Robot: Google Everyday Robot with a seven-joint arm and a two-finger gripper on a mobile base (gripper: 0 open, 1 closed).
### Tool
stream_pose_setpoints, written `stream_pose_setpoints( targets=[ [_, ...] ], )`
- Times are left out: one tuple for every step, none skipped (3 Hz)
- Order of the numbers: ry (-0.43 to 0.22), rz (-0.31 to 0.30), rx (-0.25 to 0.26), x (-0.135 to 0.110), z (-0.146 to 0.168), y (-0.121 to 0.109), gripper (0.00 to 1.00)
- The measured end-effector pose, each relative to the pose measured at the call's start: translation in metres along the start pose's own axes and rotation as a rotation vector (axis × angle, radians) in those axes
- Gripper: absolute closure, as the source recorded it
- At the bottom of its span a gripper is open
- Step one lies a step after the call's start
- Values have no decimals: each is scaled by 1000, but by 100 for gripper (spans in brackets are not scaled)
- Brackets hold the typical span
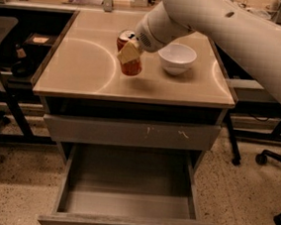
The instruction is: Place coke can into middle drawer
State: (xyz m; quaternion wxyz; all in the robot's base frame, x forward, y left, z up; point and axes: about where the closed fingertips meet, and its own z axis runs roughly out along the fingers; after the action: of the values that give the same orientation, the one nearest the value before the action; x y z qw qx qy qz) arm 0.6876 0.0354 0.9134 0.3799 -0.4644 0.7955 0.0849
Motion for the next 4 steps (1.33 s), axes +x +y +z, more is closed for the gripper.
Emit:
stream_pose_setpoints(
  targets=[
    [53, 36, 57, 25, -37, 20, 100],
    [88, 80, 85, 47, -69, 38, 100],
    [112, 131, 85, 73, -87, 60, 100],
    [118, 130, 82, 76, -92, 61, 100]
  ],
)
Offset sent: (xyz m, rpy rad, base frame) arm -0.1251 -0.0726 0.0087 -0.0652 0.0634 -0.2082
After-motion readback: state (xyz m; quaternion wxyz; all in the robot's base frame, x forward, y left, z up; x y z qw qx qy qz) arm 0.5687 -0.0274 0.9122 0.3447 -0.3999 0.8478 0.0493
